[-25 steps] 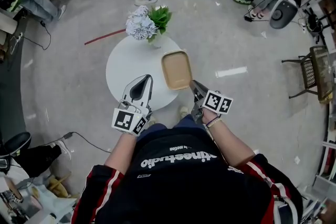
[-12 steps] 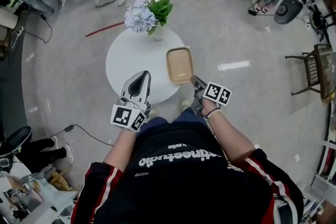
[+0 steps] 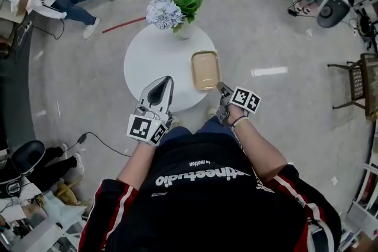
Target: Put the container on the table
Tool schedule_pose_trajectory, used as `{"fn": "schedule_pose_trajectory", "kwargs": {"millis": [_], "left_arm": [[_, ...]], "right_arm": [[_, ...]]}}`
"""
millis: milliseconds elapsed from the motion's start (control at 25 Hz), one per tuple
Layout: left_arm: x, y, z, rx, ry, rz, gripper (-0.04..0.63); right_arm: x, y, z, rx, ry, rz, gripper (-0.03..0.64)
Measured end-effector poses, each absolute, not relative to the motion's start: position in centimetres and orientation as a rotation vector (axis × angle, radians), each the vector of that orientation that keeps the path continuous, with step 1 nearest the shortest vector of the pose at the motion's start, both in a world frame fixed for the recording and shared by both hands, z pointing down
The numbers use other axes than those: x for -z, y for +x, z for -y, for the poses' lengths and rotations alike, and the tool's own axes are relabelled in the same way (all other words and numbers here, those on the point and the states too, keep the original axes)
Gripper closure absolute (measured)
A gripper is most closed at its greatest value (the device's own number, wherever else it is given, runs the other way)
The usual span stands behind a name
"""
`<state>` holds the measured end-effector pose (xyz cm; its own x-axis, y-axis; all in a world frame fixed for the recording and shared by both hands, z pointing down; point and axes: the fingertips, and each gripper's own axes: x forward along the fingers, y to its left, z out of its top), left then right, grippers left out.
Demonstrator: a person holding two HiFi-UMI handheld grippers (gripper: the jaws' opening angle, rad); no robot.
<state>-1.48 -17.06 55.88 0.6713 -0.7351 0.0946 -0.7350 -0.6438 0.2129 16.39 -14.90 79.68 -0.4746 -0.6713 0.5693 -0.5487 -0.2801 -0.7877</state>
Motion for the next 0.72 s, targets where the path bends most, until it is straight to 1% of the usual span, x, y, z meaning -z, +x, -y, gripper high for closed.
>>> {"fn": "schedule_pose_trajectory", "kwargs": {"millis": [480, 720], "left_arm": [[-57.2, -2.2, 16.4, 0.004, 2.642, 1.197, 0.572], [-57.6, -2.6, 16.4, 0.002, 2.621, 1.213, 0.572]], "right_arm": [[-84.8, 16.6, 14.7, 1.940, -1.568, -1.744, 0.563], [-85.8, 16.4, 15.0, 1.951, -1.568, -1.746, 0.563]]}}
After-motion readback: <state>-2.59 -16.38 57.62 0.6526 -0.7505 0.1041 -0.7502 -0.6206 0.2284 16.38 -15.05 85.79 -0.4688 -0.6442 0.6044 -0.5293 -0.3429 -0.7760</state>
